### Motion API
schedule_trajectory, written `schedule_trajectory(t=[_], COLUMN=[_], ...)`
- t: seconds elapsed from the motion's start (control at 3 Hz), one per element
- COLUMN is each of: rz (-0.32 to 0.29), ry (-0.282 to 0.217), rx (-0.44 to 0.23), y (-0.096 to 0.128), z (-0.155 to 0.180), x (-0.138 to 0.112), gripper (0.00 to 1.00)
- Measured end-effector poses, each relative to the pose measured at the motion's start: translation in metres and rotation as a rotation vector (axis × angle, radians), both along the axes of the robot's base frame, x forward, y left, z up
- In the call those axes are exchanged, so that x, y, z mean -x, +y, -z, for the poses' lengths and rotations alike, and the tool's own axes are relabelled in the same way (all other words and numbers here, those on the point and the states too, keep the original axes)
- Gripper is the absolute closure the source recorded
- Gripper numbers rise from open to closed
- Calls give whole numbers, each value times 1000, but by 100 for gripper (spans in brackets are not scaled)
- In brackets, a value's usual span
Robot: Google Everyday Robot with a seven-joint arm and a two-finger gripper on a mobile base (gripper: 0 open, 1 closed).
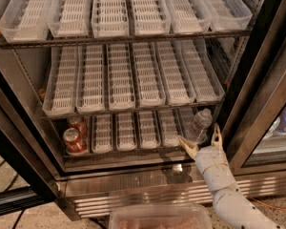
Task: Pick water bottle from bottom shelf of fridge
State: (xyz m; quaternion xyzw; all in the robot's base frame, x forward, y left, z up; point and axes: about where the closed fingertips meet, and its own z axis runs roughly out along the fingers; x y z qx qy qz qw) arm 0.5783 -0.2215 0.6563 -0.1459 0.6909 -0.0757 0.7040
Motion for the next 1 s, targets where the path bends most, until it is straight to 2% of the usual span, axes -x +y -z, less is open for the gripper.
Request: schedule_trajectory(t=[1.0], rz=[48], ry=[-5], rx=[8], y=[-9], z=[7], x=[-9], gripper=[28])
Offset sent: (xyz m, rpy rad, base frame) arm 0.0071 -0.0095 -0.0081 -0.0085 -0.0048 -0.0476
